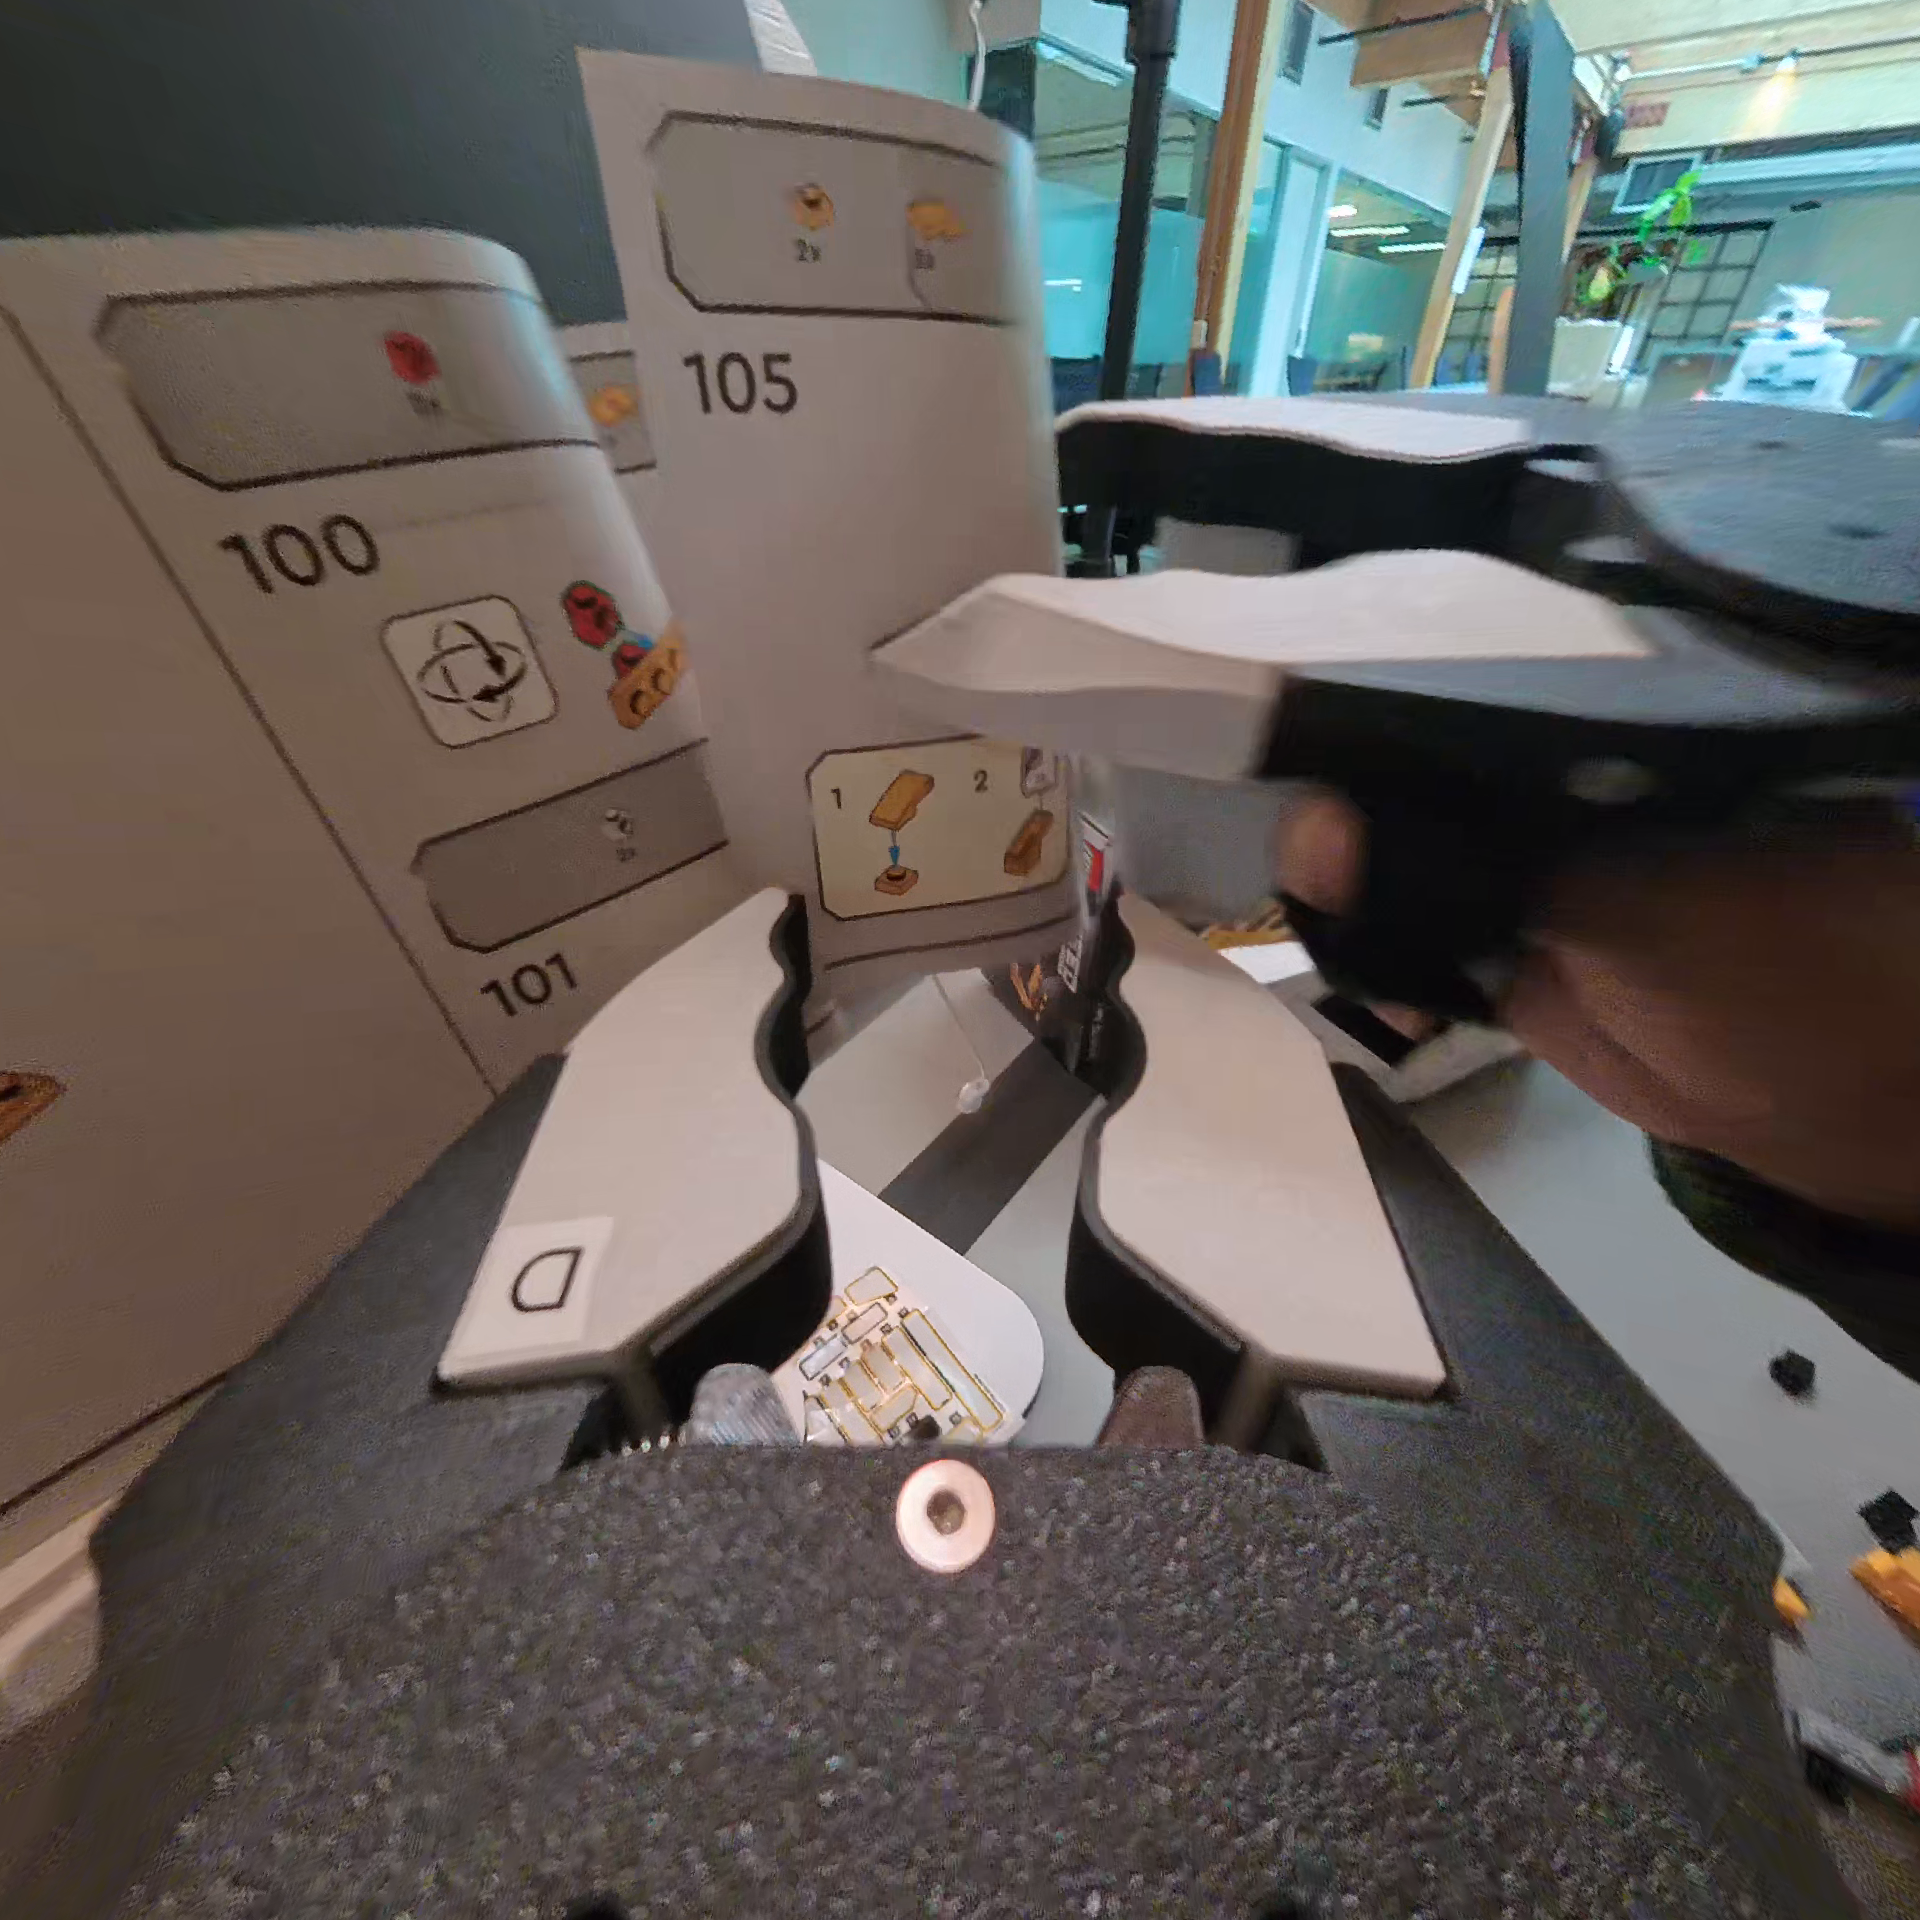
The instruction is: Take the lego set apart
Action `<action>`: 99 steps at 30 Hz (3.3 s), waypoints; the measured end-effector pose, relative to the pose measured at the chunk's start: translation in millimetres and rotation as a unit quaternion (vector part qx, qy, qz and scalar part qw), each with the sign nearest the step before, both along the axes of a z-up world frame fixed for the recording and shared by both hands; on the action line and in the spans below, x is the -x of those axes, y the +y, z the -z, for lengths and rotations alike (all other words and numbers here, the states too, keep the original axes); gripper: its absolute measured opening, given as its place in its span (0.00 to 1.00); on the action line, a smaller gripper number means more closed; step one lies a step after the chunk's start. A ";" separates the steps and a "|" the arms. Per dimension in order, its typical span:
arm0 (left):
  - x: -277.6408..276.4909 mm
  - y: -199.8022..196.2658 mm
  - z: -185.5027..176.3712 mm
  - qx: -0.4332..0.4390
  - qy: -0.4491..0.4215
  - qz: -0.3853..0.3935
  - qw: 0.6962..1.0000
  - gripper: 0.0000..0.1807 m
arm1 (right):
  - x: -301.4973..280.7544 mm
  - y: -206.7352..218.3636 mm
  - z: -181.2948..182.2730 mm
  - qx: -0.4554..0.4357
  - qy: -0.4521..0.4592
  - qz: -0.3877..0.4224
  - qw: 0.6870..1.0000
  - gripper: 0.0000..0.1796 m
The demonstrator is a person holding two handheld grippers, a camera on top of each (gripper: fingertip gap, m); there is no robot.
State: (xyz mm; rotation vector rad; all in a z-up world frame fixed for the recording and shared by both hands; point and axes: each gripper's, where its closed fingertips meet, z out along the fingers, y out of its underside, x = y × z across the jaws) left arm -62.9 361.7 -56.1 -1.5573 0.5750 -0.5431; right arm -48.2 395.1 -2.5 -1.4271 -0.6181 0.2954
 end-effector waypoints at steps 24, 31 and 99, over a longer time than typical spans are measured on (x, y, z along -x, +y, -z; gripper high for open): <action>26.8 19.5 16.8 0.020 0.125 -0.148 0.981 0.32 | -67.0 -55.9 -17.0 -0.146 0.025 -0.021 0.989 0.10; 26.5 9.3 6.3 0.008 0.116 -0.131 0.985 0.25 | -2.4 -16.7 57.4 -0.070 -0.098 -0.056 0.991 0.08; 71.9 -96.0 -27.7 -0.080 0.023 -0.109 0.991 0.06 | -94.4 -110.3 68.2 -0.042 -0.111 -0.004 0.993 0.15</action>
